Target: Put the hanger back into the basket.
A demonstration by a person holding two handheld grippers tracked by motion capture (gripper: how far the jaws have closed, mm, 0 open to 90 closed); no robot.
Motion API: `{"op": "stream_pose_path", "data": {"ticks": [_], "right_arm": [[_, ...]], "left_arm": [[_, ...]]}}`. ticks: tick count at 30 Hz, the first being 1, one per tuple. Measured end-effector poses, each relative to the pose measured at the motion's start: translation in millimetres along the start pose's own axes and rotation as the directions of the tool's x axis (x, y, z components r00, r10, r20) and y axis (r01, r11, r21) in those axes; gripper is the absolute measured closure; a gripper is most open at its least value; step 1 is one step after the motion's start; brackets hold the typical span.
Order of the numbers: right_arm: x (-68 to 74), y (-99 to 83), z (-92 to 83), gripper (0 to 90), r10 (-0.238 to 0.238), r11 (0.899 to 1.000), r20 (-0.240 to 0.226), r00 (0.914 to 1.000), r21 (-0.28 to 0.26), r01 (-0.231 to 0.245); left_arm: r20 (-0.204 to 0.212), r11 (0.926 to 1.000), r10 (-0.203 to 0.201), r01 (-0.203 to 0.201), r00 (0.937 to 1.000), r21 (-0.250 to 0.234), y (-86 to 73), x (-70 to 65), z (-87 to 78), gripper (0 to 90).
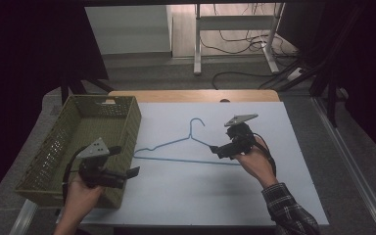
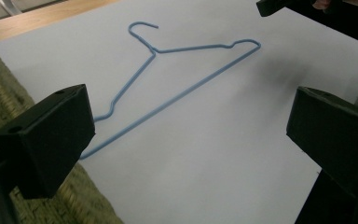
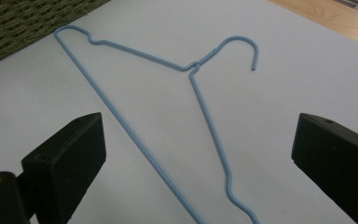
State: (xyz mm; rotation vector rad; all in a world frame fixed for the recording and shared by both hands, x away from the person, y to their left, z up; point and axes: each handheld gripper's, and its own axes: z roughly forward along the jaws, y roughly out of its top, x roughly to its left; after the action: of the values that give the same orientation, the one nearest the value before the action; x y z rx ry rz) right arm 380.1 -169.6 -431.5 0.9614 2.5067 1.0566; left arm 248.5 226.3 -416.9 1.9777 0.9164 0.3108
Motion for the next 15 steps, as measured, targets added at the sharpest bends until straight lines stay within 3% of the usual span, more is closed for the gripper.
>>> {"op": "stream_pose_path", "data": {"ticks": [8,13,15], "right_arm": [[-2.7,2.1,7.9,0.2,0.016,1.0,0.006,0.9999,0.012,-0.016],[-3.5,3.6,9.8,0.0,0.011,1.0,0.006,0.9999,0.014,-0.011],[-4.4,4.7,11.5,0.0,0.003,1.0,0.008,1.0,0.024,-0.003]], "left_arm": [[0.05,0.9996,0.017,-0.016,0.9986,-0.021,21.3,-5.2,25.7,0.1],[0.042,0.9986,0.052,-0.053,0.9978,0.009,34.0,-8.9,47.0,0.1],[0.045,0.9977,0.06,-0.062,0.9972,0.029,40.8,-10.3,63.9,0.1]]}}
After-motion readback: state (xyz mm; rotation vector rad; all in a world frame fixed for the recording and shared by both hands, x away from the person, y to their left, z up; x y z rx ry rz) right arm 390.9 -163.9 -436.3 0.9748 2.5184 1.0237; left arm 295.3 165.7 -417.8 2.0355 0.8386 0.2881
